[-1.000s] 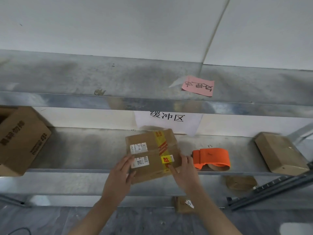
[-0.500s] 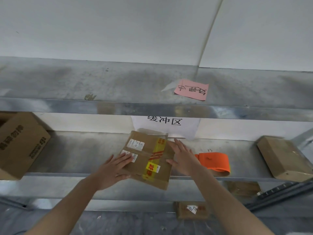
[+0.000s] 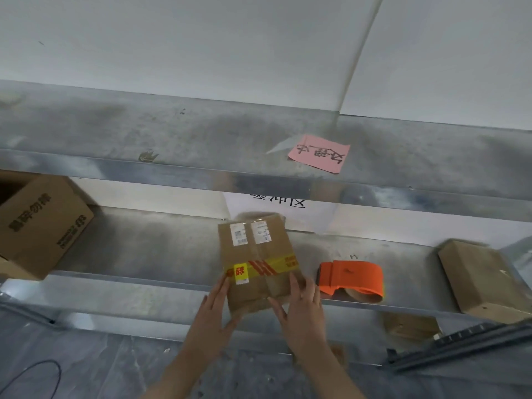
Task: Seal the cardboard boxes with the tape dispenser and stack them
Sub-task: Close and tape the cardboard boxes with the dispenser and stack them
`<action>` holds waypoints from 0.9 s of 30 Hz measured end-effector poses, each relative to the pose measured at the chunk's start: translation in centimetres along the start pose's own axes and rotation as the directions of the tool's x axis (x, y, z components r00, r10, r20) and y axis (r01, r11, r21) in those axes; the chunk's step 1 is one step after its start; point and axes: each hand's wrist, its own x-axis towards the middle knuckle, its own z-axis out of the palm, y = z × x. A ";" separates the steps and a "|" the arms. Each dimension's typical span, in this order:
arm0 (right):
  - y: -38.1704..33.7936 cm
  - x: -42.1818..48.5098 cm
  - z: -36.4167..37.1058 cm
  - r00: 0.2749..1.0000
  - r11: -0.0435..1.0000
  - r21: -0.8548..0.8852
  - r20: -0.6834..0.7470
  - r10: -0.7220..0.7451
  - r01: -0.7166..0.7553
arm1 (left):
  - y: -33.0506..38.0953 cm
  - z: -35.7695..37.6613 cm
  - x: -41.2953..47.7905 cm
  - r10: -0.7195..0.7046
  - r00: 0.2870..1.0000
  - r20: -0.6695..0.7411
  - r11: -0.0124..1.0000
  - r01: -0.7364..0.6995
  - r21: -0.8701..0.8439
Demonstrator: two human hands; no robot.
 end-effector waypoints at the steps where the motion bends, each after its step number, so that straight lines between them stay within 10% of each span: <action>1: -0.1 -0.6 0.0 1.000 1.000 0.008 0.002 0.002 -0.002 | -0.2 -0.4 0.5 -0.012 1.000 0.018 1.000 0.012 -0.004; 11: 7.7 3.3 -6.2 0.977 0.986 0.092 -0.175 -0.124 0.142 | -0.5 -3.9 4.1 0.032 0.993 0.116 0.996 -0.022 -0.087; 18: 18.6 7.9 -9.4 0.971 0.978 0.205 0.237 -0.028 -0.022 | -0.6 -3.6 5.5 -0.005 0.991 0.134 0.996 0.017 -0.091; 27: 20.5 7.1 -8.3 0.980 0.956 0.289 0.167 -0.105 0.053 | 0.6 -2.3 5.8 0.026 0.993 0.118 0.994 -0.013 -0.112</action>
